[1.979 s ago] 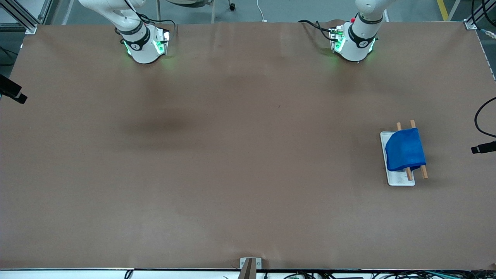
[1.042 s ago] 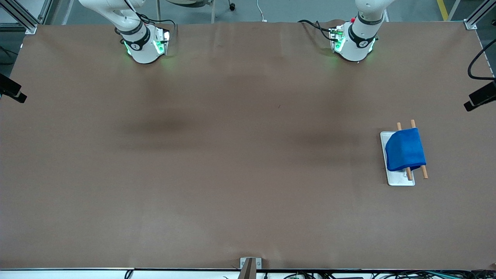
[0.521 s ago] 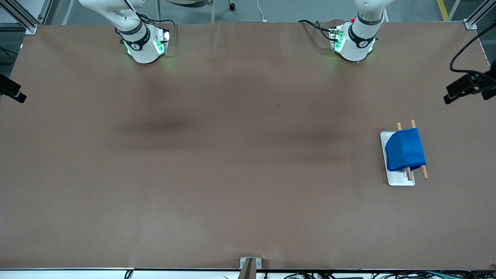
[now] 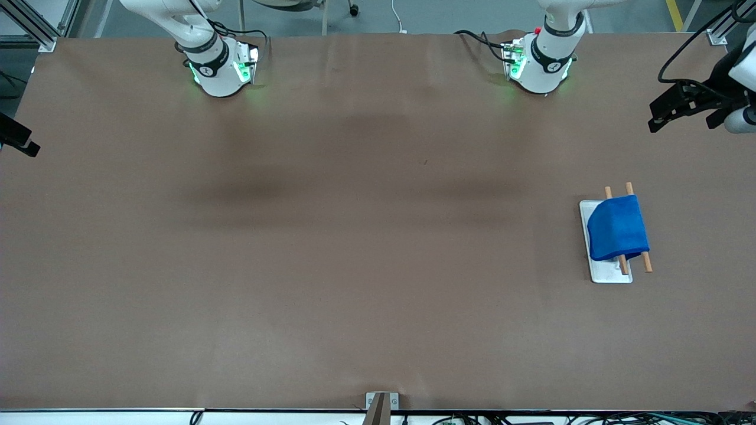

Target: Right arm passes towel to left arm to hang

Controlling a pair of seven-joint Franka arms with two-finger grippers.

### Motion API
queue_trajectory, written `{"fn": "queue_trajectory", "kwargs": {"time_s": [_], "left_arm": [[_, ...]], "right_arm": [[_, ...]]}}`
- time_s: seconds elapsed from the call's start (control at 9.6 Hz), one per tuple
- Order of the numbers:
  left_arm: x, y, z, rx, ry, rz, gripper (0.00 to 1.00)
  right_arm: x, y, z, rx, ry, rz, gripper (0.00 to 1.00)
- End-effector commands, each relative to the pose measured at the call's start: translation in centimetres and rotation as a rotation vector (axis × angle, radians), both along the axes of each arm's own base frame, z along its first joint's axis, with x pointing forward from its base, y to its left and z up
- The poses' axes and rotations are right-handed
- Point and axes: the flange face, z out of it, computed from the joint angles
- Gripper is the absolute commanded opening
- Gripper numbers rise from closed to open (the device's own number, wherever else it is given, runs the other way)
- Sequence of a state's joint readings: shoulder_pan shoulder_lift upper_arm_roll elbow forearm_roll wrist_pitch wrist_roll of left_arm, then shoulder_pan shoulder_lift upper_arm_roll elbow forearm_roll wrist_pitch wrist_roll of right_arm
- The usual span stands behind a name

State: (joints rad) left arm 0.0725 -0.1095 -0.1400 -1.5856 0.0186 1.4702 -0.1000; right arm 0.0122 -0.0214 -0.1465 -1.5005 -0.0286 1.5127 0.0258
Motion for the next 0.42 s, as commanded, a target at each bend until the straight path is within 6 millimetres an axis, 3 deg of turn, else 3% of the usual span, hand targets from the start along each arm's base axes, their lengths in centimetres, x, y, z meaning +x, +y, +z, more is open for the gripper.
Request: {"fn": "queue_trajectory", "kwargs": {"time_s": [0.0, 0.31], "left_arm": [[-0.7, 0.0, -1.8, -0.006, 0.019, -0.016, 1.0], [0.8, -1.7, -1.0, 0.0, 0.002, -0.045, 1.0]], "right_arm": [[-0.1, -0.5, 0.3, 0.002, 0.003, 0.004, 1.0], [-0.1, -0.5, 0.3, 0.003, 0.001, 0.004, 1.0]]}}
